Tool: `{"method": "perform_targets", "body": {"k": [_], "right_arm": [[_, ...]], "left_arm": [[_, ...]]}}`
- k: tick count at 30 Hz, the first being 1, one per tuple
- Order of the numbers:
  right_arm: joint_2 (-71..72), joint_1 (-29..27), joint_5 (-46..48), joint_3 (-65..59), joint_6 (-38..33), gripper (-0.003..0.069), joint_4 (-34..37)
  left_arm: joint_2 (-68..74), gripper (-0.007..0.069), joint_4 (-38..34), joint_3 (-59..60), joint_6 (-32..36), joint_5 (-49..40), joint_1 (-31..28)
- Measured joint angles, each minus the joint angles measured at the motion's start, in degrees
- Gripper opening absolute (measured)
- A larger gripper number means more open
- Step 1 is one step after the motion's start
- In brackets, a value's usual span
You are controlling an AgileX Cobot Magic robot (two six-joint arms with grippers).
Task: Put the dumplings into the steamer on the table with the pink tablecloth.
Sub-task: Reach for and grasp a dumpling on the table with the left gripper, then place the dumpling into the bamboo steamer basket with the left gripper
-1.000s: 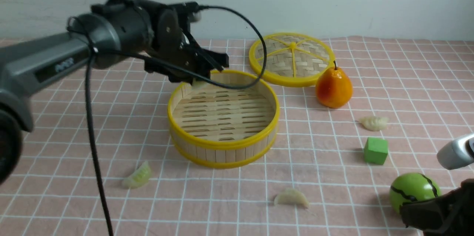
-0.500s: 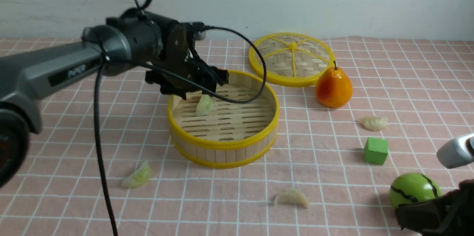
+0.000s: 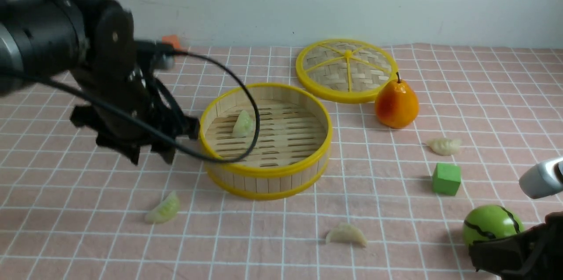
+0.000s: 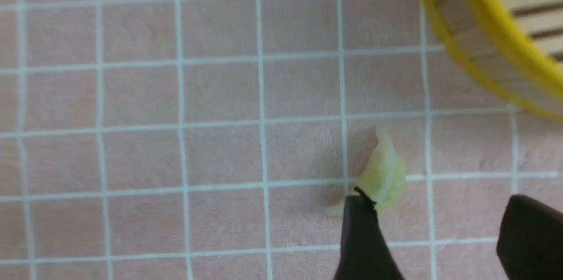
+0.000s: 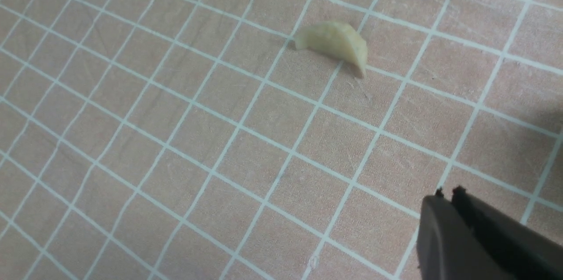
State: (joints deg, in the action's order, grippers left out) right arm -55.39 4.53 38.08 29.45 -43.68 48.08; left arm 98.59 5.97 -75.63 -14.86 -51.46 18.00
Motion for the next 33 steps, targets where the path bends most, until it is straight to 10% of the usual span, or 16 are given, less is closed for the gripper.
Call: {"method": "perform_targets", "body": {"k": [8,15,33], "right_arm": [[0.0,0.0,0.0,0.0,0.0,0.0035,1.29],[0.0,0.0,0.0,0.0,0.0,0.0041,1.31],[0.0,0.0,-0.61,0.0,0.0,0.0054,1.36]], "left_arm": [[8.27,0.036,-0.32,4.31,1.07,7.86,0.0],[10.8,0.0165,0.32,4.13,-1.12,7.76,0.0],[7.26,0.0171,-18.28,-12.54,9.88,12.26,4.46]]}}
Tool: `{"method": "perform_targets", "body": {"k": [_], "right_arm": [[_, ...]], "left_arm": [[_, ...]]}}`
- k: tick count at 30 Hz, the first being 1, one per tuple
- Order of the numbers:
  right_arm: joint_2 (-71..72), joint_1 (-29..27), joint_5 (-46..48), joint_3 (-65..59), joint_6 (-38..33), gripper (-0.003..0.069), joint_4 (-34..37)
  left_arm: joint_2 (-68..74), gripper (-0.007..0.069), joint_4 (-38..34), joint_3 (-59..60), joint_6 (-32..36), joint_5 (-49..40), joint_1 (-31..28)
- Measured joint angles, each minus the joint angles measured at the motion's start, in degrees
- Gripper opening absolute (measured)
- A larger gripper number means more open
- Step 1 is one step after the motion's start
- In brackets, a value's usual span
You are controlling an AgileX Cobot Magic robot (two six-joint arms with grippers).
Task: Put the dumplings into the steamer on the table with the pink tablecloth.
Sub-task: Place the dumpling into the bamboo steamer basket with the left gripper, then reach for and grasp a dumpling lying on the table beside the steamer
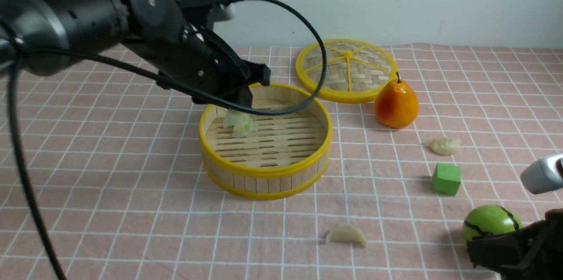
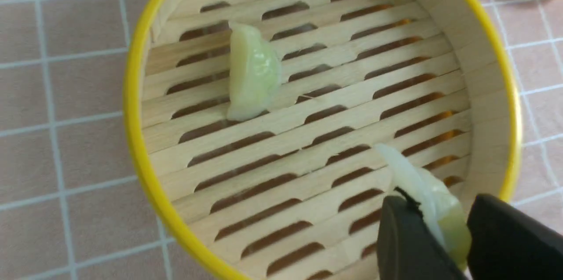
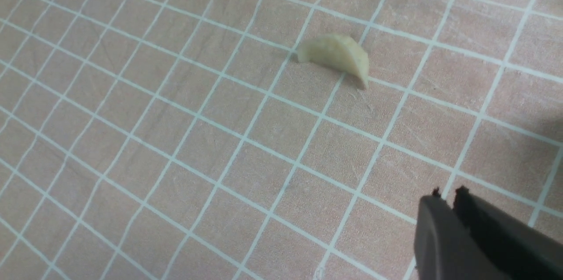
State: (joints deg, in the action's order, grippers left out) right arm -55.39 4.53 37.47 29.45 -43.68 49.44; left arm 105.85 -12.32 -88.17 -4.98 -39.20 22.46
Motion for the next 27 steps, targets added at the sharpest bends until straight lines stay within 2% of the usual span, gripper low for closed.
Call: {"method": "perform_targets", "body": {"k": [8,10,15,18,23,24,26,27], "right_arm": [[0.0,0.0,0.16,0.0,0.0,0.0062,1.05],[0.0,0.0,0.16,0.0,0.0,0.0062,1.09],[0.0,0.0,0.16,0.0,0.38,0.0063,1.23],[0.0,0.0,0.16,0.0,1.47,0.0069,1.23],[-0.26,0.0,2.06,1.55,5.35,0.0079,-1.34],[-1.12,0.0,4.24,3.83,8.53,0.0084,-4.81],[-2.3,0.0,6.26,6.9,12.75,0.0087,-8.5],[-3.63,0.0,7.2,9.48,16.25,0.0092,-12.87]], "left_arm": [[10.29,0.0178,4.38,0.0,0.43,3.09,0.58],[10.73,0.0218,3.9,0.0,0.43,3.25,0.58],[9.39,0.0374,2.9,-1.02,-1.59,1.38,0.58],[5.76,0.0393,3.54,-3.1,-3.09,-3.57,0.58],[-4.38,0.0289,6.96,-4.59,-3.47,-11.3,0.63],[-9.96,0.022,8.74,-4.69,-3.47,-14.97,0.63],[-14.34,0.0158,9.75,-4.61,-3.47,-17.82,0.63],[-18.16,0.01,10.43,-3.86,-3.47,-19.63,0.63]]}}
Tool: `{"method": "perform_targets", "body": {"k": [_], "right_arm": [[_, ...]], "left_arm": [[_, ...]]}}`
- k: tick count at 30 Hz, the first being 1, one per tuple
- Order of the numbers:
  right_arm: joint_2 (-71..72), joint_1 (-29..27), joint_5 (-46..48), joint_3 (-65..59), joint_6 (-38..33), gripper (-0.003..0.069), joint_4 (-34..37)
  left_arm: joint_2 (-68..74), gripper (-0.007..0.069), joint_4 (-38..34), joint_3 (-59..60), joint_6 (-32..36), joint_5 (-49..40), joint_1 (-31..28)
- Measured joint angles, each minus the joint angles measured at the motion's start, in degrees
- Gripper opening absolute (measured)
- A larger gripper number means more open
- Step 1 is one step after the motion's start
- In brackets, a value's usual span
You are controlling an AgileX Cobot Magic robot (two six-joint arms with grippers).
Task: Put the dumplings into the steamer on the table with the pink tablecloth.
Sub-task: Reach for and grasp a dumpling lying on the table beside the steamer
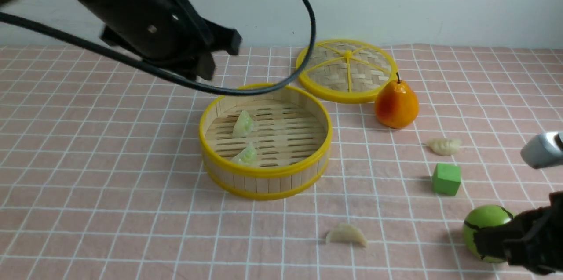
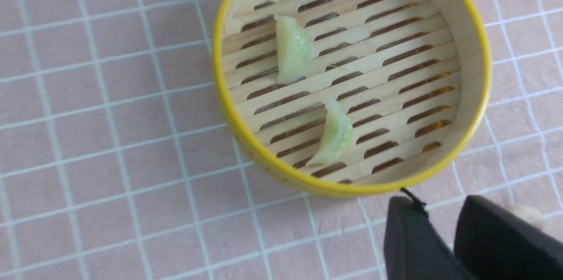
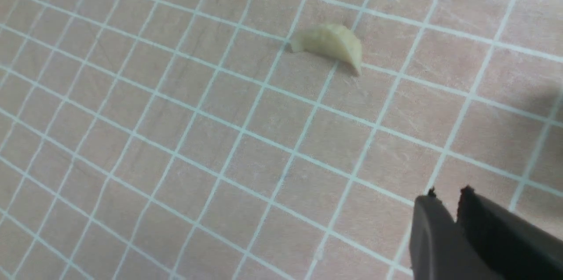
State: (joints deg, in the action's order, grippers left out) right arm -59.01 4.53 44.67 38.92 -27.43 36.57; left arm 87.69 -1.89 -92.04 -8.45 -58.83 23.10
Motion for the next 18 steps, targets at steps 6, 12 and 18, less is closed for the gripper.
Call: {"method": "perform_targets", "body": {"k": [6,12,18], "right_arm": [[-10.77,0.0,-1.24,13.85,17.07,0.0169,-17.25],[-25.68,0.0,-7.53,25.49,20.74,0.0355,-24.39],[-41.75,0.0,-9.52,37.42,20.87,0.0481,-28.93]], "left_arm": [[-18.78,-0.0014,0.61,12.42,-0.18,-0.77,0.0],[-37.06,-0.0014,4.57,36.12,-0.24,4.39,0.0],[-53.14,-0.0014,8.96,55.13,-2.84,6.25,0.0]]}}
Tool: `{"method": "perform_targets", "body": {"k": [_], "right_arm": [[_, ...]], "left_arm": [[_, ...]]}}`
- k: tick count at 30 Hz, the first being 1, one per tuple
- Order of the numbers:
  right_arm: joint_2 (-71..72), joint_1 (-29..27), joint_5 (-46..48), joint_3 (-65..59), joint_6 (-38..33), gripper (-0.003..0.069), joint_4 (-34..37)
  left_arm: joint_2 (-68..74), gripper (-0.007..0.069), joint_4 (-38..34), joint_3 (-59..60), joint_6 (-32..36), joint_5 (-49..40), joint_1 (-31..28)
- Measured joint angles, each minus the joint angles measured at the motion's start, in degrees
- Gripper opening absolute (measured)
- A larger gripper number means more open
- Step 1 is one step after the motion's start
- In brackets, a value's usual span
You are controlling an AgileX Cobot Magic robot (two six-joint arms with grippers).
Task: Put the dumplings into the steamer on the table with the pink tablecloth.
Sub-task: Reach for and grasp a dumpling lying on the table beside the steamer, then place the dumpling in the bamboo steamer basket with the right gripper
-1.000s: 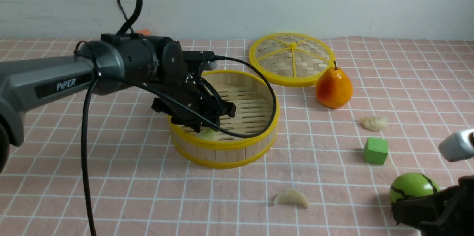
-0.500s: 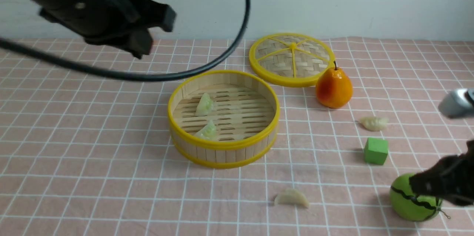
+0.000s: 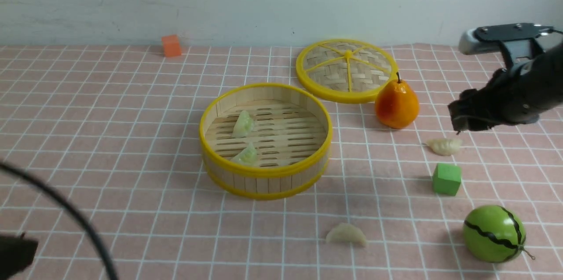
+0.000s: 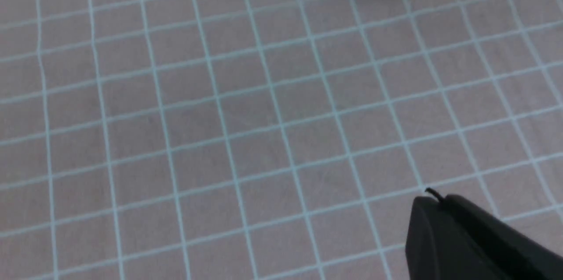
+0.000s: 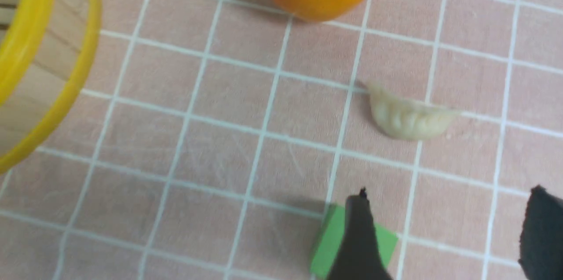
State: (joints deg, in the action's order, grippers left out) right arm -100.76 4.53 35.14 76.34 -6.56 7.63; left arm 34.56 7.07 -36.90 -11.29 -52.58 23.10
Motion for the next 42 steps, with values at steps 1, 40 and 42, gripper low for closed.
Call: {"method": "perform_targets", "body": {"k": [1,40,42], "right_arm": [[-2.51,0.0,0.58,2.05,0.0,0.0491,-0.54],[-17.04,4.14,16.65,29.15,-11.69,0.0168,6.76],[-16.6,6.03,17.92,32.37,-12.12,0.0168,10.49]], "left_arm": [[-2.12,-0.0014,0.61,2.58,-1.78,0.06,0.0],[-5.93,-0.0014,1.58,13.54,-12.45,12.54,0.0],[-5.93,-0.0014,1.58,13.54,-12.45,13.08,0.0]]}}
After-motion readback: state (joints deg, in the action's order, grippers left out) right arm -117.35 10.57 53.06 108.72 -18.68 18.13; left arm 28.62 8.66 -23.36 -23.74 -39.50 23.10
